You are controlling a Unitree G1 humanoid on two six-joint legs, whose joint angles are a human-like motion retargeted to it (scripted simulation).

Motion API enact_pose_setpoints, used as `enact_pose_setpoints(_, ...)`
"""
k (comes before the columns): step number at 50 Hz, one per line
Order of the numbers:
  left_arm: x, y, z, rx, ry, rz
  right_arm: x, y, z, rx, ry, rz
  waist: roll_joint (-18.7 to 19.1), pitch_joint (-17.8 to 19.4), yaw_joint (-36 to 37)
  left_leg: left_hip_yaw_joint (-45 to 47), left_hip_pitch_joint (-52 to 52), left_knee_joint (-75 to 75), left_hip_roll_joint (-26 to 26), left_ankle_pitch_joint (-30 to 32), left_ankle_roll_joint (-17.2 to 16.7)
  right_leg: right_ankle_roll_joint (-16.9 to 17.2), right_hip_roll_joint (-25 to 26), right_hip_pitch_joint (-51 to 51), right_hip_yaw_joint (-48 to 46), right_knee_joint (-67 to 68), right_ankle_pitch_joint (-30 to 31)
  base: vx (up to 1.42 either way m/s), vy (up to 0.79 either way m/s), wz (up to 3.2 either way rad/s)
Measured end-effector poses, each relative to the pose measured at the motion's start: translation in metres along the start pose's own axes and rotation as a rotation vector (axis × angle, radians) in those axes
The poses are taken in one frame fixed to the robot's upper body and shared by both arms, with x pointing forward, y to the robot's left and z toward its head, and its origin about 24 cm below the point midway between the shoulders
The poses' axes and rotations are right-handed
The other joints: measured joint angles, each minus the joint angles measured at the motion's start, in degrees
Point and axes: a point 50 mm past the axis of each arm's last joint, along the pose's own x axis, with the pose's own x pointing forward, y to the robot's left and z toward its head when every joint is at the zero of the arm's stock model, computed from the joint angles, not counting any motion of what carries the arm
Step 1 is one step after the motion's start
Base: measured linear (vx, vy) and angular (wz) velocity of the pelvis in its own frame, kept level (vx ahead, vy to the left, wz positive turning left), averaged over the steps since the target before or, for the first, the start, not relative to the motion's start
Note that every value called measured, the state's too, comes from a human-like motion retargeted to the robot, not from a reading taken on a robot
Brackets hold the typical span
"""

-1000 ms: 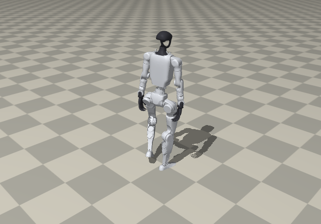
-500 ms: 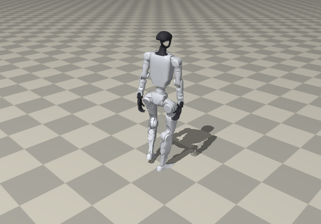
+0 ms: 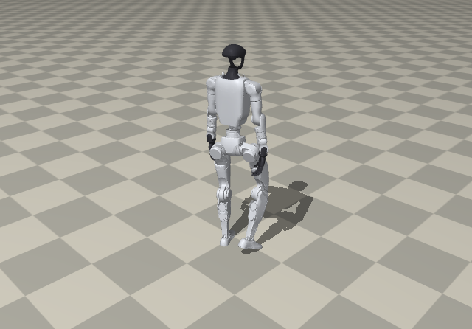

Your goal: In place motions

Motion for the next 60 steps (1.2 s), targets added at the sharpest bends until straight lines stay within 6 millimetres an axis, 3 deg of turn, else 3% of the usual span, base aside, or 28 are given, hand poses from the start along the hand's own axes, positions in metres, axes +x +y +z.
enact_pose_setpoints(3,-0.001,0.004,0.005,0.0,-0.012,-0.003,-0.001,-0.003,0.008,0.013,-0.036,-0.001,-3.24,0.08,4.3,7.93,0.57,-1.6,-1.24,-0.48,0.51,-1.79,3.05,-7.38,9.38,8.27,-0.66,-0.17,-0.08,-1.95)
enact_pose_setpoints(5,-0.002,0.007,0.005,0.011,-0.002,0.008,-0.001,-0.002,0.011,0.053,-0.057,0.008,-5.3,0.91,7.02,12.25,1.61,-2.5,-2.1,-0.64,0.7,-4.41,4.43,-10.09,11.72,12.56,-3.19,-0.13,-0.08,-1.63)
enact_pose_setpoints(7,-0.002,0.008,0.002,0.019,0.011,0.019,0.0,0.002,0.012,0.118,-0.088,0.037,-5.9,1.36,7.41,12.9,1.98,-2.88,-2.49,-0.56,0.92,-4.43,5.42,-12.18,13.22,15.44,-4.21,-0.03,-0.03,-0.34)
enact_pose_setpoints(9,-0.002,0.008,-0.003,0.017,0.022,0.016,0.001,0.006,0.01,0.175,-0.113,0.072,-4.51,1.22,5.29,10.61,1.45,-2.61,-1.56,-0.4,0.96,-3.03,5.79,-12.75,12.51,15.4,-3.9,0.01,-0.02,0.91)
enact_pose_setpoints(11,-0.001,0.006,-0.01,0.007,0.037,0.005,0.002,0.011,0.006,0.207,-0.111,0.089,-0.46,1.33,-0.4,4.33,0.15,-1.69,1.07,0.0,0.65,-1.6,5.22,-12.52,7.33,13.98,-3.1,0.04,0.0,1.96)
enact_pose_setpoints(12,-0.001,0.006,-0.014,-0.001,0.044,0.001,0.002,0.011,0.003,0.21,-0.101,0.083,0.62,1.46,-2.02,2.8,-0.04,-1.49,1.75,0.06,0.51,-1.32,5.12,-11.82,6.02,12.59,-2.81,0.04,0.01,0.7)
enact_pose_setpoints(18,-0.001,0.005,-0.037,-0.024,0.096,0.001,0.004,0.017,-0.018,0.182,-0.005,0.049,-0.92,1.33,-1.6,3.56,2.85,-2.2,-0.01,-0.5,0.01,-2.05,4.85,0.48,6.99,-5.82,-0.61,0.12,0.04,0.17)
enact_pose_setpoints(20,-0.001,0.005,-0.045,-0.031,0.11,-0.001,0.005,0.022,-0.025,0.189,0.018,0.07,-1.35,1.5,-2.69,2.12,3.69,-1.56,-0.91,-0.92,-0.35,-0.89,4.93,6.05,6.67,-13.53,-3.96,0.2,0.06,0.64)
enact_pose_setpoints(22,-0.001,0.006,-0.055,-0.046,0.123,0.005,0.006,0.026,-0.029,0.202,0.035,0.089,-1.92,1.25,-2.29,2.39,4.21,0.0,-1.31,-1.98,-0.81,-2.18,3.58,11.16,2.31,-19.25,-9.91,0.21,0.07,0.1)
enact_pose_setpoints(25,-0.002,0.006,-0.069,-0.074,0.149,0.013,0.006,0.027,-0.031,0.219,0.05,0.088,-3.78,0.12,0.38,4.94,2.65,5.68,-2.33,-4.0,-0.88,-3.95,2.18,14.54,1.12,-26.31,-10.89,0.13,0.11,-0.38)
enact_pose_setpoints(27,-0.002,0.002,-0.072,-0.093,0.154,0.01,0.005,0.022,-0.026,0.215,0.04,0.062,-5.28,0.72,0.9,5.55,-0.45,12.29,-3.4,-2.41,-0.15,-3.61,1.57,15.59,2.08,-28.97,-9.82,-0.05,0.12,0.07)
enact_pose_setpoints(30,-0.001,-0.003,-0.071,-0.132,0.143,-0.009,0.001,0.005,-0.01,0.141,0.01,0.006,-6.66,1.97,0.9,5.93,-8.06,26.99,-1.61,5.55,-0.36,-3.07,-0.6,15.27,1.01,-29.75,-8.97,-0.13,0.09,0.22)
enact_pose_setpoints(32,-0.001,-0.006,-0.074,-0.125,0.15,-0.024,-0.002,-0.004,-0.001,0.074,0.006,-0.023,-7.83,2.25,0.6,6.94,-13.33,36.06,-0.84,8.24,1.5,-3.56,-1.55,14.98,1.38,-29.94,-8.74,-0.07,0.09,0.32)
enact_pose_setpoints(37,-0.001,-0.011,-0.079,-0.093,0.181,-0.054,-0.01,-0.023,0.023,-0.076,-0.012,-0.081,-9.97,4.3,2.49,11.85,-24.05,56.63,3.23,4.26,5.07,-5.01,-3.03,14.68,2.53,-29.47,-8.27,-0.08,0.08,0.04)
enact_pose_setpoints(43,-0.003,-0.012,-0.089,-0.081,0.212,-0.065,-0.015,-0.031,0.047,-0.138,-0.094,-0.096,-11.06,4.82,4.82,13.06,-32.03,69.28,5.25,2.63,5.87,-6.52,-3.32,14.2,4.3,-29.57,-7.98,-0.01,0.03,-0.08)
enact_pose_setpoints(50,-0.006,-0.006,-0.099,-0.108,0.251,-0.047,-0.012,-0.019,0.055,-0.125,-0.145,-0.047,-10.38,3.82,3.88,13.07,-26.4,60.76,4.56,2.86,5.27,-6.22,-3.01,15.37,3.15,-30.24,-8.27,0.04,0.0,0.08)
enact_pose_setpoints(58,-0.007,0.005,-0.098,-0.12,0.237,0.007,-0.002,-0.001,0.021,-0.127,-0.026,-0.015,-7.55,1.23,2.87,5.86,-3.94,21.62,-4.9,8.11,0.54,-5.46,-0.62,16.84,2.57,-29.71,-9.9,0.13,-0.03,-0.13)
enact_pose_setpoints(60,-0.007,0.008,-0.094,-0.115,0.227,0.017,0.0,0.002,0.01,-0.111,0.012,-0.008,-6.14,0.51,2.53,4.39,1.9,12.66,-5.87,0.77,-0.29,-5.48,0.68,16.81,2.31,-28.63,-10.98,0.13,-0.07,-0.15)
